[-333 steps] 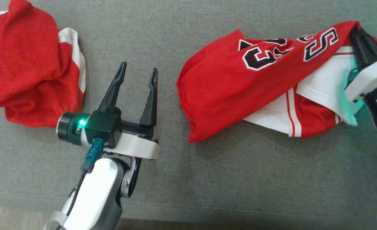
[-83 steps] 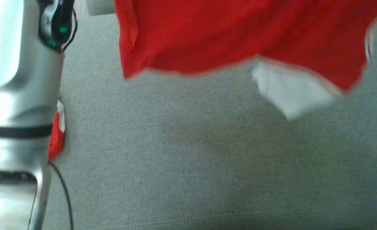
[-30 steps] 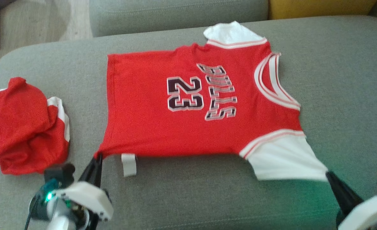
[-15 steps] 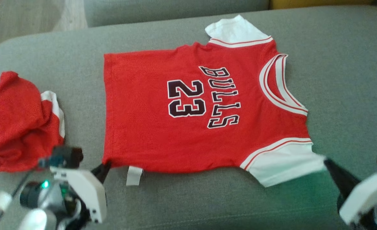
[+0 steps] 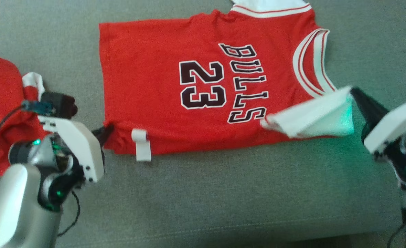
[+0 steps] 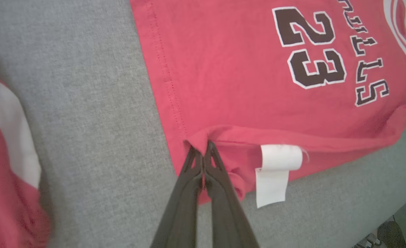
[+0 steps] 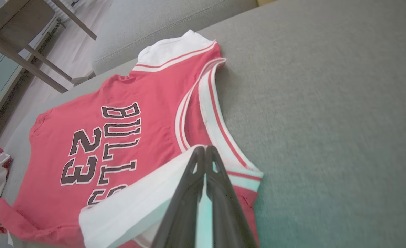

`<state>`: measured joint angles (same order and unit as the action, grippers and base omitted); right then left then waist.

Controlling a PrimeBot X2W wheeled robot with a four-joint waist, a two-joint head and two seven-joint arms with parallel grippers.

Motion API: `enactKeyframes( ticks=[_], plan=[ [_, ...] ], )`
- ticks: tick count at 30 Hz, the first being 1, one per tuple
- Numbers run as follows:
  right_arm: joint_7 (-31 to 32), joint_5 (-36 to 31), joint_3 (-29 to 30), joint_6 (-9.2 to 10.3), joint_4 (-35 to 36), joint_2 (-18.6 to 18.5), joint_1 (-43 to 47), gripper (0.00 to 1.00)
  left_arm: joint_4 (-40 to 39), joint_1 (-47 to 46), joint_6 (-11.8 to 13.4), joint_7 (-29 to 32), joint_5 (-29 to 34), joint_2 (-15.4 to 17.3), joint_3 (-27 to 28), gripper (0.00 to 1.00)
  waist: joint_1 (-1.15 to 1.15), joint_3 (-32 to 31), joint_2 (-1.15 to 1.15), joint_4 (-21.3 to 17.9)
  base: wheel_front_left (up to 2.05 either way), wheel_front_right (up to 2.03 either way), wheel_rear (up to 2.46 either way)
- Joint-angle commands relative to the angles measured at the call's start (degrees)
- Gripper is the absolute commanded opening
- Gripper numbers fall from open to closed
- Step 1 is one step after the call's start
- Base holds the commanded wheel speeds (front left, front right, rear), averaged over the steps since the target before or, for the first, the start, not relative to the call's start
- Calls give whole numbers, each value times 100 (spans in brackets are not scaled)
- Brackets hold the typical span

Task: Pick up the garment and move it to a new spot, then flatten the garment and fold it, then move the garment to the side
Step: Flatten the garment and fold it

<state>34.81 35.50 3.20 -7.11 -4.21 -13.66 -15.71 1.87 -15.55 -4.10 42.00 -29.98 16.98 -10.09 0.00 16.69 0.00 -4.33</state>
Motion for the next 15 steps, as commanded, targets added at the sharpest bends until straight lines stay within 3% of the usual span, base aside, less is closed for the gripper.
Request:
enactKeyframes(
  ticks=[1, 13, 14, 15],
  plan=[
    [-192, 76, -213, -37, 16, -215, -327, 0, -142, -358, -26, -15, 7, 222, 290, 0, 0, 152, 0, 63, 0, 0, 0],
    [-1497, 438, -1115, -37, -1289, -635, -1320, 0, 365, -785, -25, -618, 109, 47, 261, 0, 0, 456, 0, 190, 0, 0, 0],
    [-1602, 492, -1174, -37, -1367, -644, -1340, 38, 409, -786, -29, -689, 109, 12, 248, 45, 0, 463, 0, 197, 0, 0, 0],
    [-1730, 554, -1212, -37, -1423, -647, -1351, 100, 441, -780, -28, -775, 99, -30, 248, 100, 0, 470, 0, 204, 0, 0, 0]
  ],
)
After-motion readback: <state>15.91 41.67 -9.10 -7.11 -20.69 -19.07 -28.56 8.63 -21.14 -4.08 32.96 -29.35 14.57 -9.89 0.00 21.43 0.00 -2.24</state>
